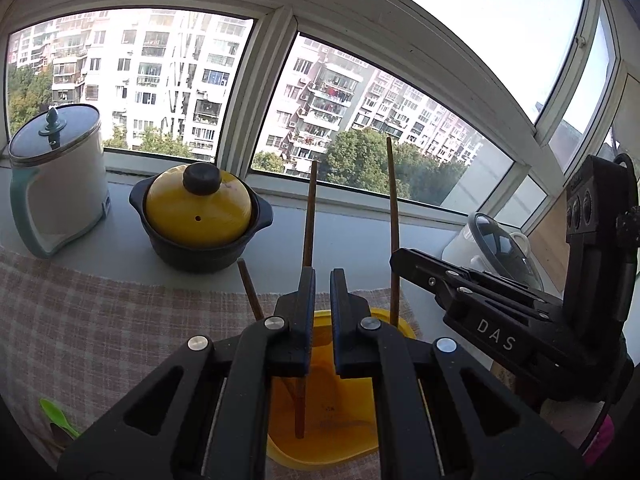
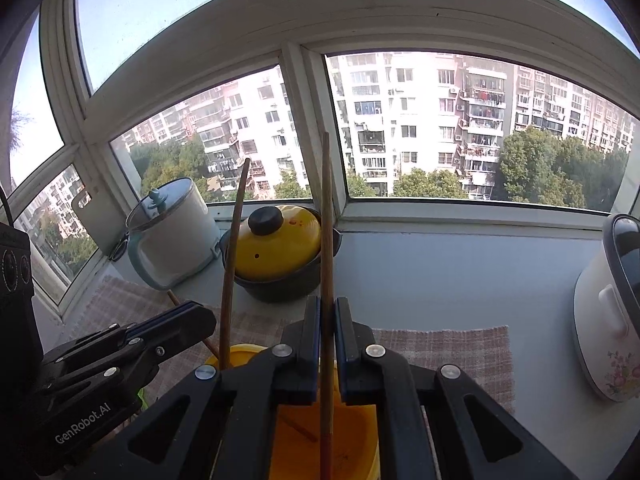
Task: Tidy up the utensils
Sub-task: 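Open the left tool over the yellow bin while the right tool releases its chopstick into it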
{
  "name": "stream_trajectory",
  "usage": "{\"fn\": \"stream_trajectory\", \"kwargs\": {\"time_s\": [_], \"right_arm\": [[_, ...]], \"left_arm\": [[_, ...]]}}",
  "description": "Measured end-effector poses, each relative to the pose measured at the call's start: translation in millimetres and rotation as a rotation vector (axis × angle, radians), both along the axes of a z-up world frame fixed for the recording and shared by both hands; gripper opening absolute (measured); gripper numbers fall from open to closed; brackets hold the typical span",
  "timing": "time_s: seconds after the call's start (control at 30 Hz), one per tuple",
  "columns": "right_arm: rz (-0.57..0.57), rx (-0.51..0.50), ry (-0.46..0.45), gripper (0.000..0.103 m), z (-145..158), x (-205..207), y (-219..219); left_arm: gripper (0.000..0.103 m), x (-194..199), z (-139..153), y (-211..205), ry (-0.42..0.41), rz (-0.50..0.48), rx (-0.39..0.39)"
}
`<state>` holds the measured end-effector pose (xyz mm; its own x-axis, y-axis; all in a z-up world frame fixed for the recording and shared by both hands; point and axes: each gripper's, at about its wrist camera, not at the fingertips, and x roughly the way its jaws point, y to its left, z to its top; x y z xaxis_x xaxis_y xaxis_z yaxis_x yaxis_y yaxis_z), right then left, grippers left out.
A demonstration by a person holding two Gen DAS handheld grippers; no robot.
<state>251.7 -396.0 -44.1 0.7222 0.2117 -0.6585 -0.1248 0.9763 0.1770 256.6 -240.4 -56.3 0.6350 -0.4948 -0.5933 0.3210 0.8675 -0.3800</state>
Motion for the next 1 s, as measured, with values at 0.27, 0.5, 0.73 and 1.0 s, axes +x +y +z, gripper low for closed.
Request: {"fn": "stream_trajectory", "kwargs": {"time_s": [0.27, 0.5, 0.73, 1.0], "right_arm": [[-0.017, -0.01, -0.008, 0.028, 4, -9, -1], [-0.037, -0.023, -0.014, 0.036, 7, -22, -2], [-0.057, -0.041, -0.055, 0.063, 16, -45, 2], [-0.038, -0.056, -0.103, 0.089, 28, -79, 16]], "left_arm": [[0.005, -8, 2, 10, 0.009, 0.015, -0.007], [0.005, -21, 8, 24, 0.006, 0.027, -0.013], [0.005, -39, 16, 42, -0.004, 0.04, -0.013], [0.005, -63, 17, 75, 0.027, 0.043, -0.015]]}}
